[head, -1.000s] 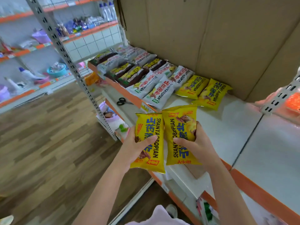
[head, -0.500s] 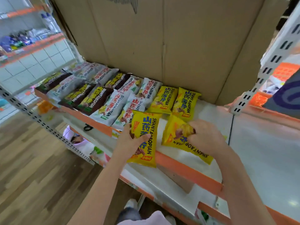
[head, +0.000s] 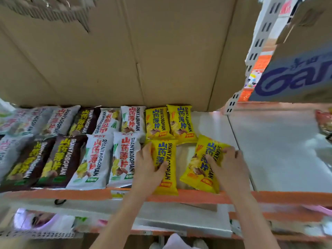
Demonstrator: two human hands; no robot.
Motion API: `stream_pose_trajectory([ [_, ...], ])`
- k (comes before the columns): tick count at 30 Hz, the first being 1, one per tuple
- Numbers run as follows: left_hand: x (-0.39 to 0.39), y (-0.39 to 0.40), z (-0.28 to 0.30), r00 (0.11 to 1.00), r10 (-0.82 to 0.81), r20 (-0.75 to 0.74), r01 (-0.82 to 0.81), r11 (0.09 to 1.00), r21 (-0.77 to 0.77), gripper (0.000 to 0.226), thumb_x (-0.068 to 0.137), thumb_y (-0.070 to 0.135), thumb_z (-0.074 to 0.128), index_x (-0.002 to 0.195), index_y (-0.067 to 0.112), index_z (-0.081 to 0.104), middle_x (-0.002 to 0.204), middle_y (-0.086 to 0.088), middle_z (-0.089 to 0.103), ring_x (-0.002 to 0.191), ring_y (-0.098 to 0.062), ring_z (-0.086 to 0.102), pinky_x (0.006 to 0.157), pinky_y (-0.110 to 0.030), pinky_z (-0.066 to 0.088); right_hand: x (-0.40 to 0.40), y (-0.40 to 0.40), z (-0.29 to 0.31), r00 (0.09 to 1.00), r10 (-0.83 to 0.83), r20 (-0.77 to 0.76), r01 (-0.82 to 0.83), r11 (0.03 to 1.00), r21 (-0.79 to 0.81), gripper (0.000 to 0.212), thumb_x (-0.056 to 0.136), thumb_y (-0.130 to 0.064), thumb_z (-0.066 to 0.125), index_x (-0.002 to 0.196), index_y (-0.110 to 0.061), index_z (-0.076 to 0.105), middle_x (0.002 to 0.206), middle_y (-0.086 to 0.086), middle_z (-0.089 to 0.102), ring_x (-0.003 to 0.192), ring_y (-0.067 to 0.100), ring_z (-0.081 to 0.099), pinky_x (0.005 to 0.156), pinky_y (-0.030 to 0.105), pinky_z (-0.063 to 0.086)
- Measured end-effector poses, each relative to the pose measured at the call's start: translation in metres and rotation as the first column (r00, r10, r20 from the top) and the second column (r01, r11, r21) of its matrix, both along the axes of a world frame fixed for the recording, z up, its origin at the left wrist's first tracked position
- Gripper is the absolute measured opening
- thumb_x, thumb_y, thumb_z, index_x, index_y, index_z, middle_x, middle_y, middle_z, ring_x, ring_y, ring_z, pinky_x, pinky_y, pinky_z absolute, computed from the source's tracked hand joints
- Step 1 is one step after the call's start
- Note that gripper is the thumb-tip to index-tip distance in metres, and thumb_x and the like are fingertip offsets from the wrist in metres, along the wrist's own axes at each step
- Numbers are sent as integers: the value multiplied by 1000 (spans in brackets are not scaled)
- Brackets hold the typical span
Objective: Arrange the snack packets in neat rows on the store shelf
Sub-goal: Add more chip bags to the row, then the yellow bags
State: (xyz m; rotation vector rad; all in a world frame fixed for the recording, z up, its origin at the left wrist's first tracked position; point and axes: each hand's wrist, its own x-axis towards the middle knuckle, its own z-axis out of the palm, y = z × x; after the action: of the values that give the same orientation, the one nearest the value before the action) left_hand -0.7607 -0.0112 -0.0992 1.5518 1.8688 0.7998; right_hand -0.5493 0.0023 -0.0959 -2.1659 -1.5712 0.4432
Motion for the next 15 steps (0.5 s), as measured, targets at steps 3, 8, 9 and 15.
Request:
stream_pose_trajectory([
  [3,2,0,4,991,-91,-100,90,996,-12,91,75,47,69,146,29,15,137,-11,26,128,-30,34,104,-44,34,-8,-8,-5,997,-49,-65,34,976,-213,89,78,-65,53,138,-7,23,127,16,46,118,35,48,89,44,41],
  [8,1,-3,1,983,-151,-102,162,980,114,75,76,38,70,140,36,29,134,-4,21,128,-23,31,98,-32,36,-22,-5,-6,973,-91,-212,74,993,-88,82,80,-34,68,140,-3,23,130,18,46,118,35,48,88,39,41],
  [9,1,-5,-1,986,-143,-85,155,975,159,74,76,35,71,139,35,32,134,-3,20,128,-23,29,99,-32,35,-24,-7,-6,960,-105,-259,92,994,-61,78,80,-27,69,140,-4,24,131,17,46,119,34,48,88,39,41],
  [15,-5,-5,-11,996,-84,-18,86,960,266,66,82,24,69,139,19,35,142,-2,8,136,-21,15,110,-37,31,-39,-20,1,902,72,-426,-31,994,103,70,84,-12,65,143,-19,30,113,9,49,98,22,51,88,30,39],
])
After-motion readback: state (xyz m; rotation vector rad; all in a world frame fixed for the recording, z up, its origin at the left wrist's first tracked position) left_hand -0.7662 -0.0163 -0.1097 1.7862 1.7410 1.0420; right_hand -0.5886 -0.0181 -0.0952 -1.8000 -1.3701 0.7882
